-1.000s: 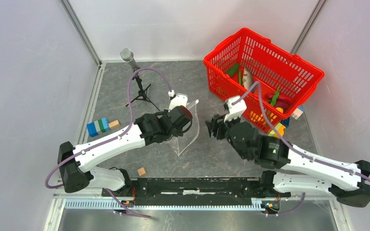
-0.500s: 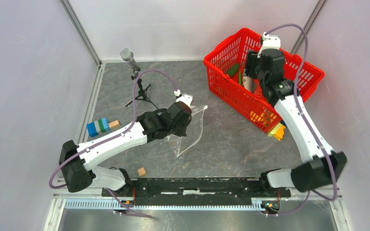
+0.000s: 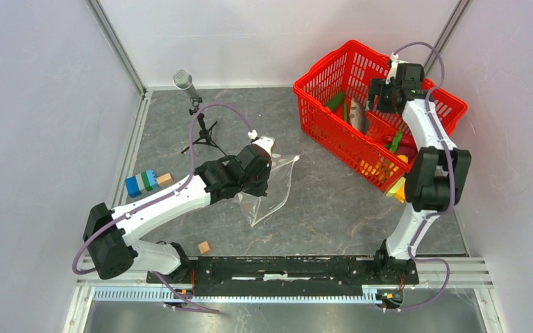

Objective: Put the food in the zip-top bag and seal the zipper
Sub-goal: Pick up the fake fish from the bin.

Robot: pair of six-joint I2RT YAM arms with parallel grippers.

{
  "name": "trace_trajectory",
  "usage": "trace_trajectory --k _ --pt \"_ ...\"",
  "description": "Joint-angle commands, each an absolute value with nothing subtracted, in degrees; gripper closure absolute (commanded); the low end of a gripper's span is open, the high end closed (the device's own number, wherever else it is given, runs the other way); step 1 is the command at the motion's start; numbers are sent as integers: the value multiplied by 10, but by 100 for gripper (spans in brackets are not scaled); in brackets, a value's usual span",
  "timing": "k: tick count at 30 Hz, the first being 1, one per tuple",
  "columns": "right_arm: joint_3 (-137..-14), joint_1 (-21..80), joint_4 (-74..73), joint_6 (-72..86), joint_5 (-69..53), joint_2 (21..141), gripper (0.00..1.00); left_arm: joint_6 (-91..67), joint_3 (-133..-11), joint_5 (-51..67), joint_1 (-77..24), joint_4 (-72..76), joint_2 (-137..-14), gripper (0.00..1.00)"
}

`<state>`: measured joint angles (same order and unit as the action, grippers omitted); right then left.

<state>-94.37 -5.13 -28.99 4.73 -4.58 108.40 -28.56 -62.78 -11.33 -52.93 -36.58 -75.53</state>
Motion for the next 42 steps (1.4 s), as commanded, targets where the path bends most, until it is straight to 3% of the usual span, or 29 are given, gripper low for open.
trace_trajectory --k 1,8,18,25,29,31,33,42 --pt "-1016 -37 -340 5 -92 1134 11 -250 -621 -98 -523 -335 -729 98" --pt "-1123 -13 -386 -13 -17 1253 8 -246 -619 -85 -515 -337 -722 98" --pt "-1124 -3 -370 -15 77 1333 9 -247 -620 -86 -514 -342 -719 98" --pt "-1079 13 -357 -21 43 1335 34 -249 -621 -88 -514 -347 -718 98" --pt "-1062 13 -342 -8 37 1299 57 -252 -617 -91 -514 -352 -710 98" --pt "-1057 13 -330 -2 35 1263 61 -255 -615 -93 -514 -355 -704 98" --pt "-1061 13 -322 -1 32 1224 72 -258 -612 -94 -514 -355 -696 98" --pt "-1013 13 -316 17 64 1037 78 -271 -594 -93 -514 -358 -673 98"
